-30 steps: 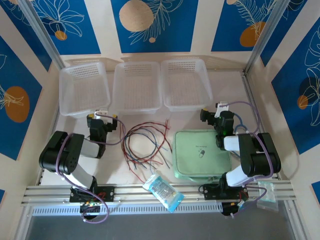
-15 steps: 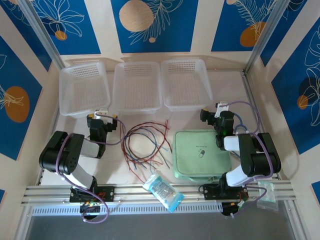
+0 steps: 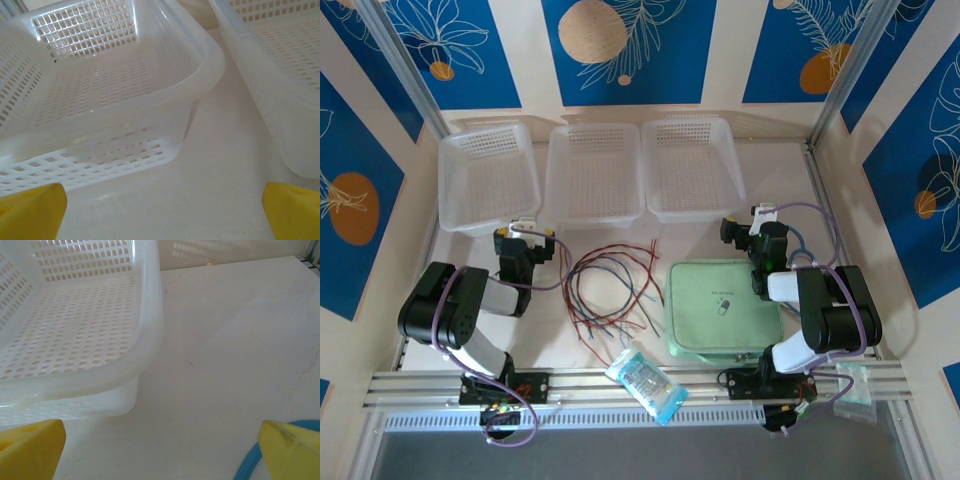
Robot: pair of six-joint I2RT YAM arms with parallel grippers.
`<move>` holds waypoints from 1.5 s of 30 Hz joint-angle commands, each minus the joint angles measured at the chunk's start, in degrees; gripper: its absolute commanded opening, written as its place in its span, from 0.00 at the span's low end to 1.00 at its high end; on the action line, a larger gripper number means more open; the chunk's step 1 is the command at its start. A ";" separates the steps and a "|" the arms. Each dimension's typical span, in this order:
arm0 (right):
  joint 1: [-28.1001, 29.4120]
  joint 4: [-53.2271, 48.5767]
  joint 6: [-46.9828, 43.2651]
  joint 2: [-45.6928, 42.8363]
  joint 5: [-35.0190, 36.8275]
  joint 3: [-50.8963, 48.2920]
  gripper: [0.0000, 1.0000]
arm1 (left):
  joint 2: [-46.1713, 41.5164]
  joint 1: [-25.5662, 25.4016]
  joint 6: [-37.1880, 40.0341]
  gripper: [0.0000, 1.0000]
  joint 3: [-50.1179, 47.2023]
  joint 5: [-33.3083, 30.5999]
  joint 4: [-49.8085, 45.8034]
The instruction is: Untangle the cables
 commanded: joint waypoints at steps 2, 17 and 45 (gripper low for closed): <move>-0.18 -0.04 -0.58 0.34 -0.53 0.63 0.99 | -1.02 0.36 -0.52 1.00 0.85 -0.79 0.10; 0.00 -8.21 -2.34 -16.18 -2.59 -2.36 0.99 | -8.00 1.31 0.02 1.00 -2.44 4.31 -0.27; 41.92 -48.23 -17.41 -21.86 -15.41 19.19 1.00 | -40.59 -10.13 -27.50 1.00 20.00 2.21 -89.01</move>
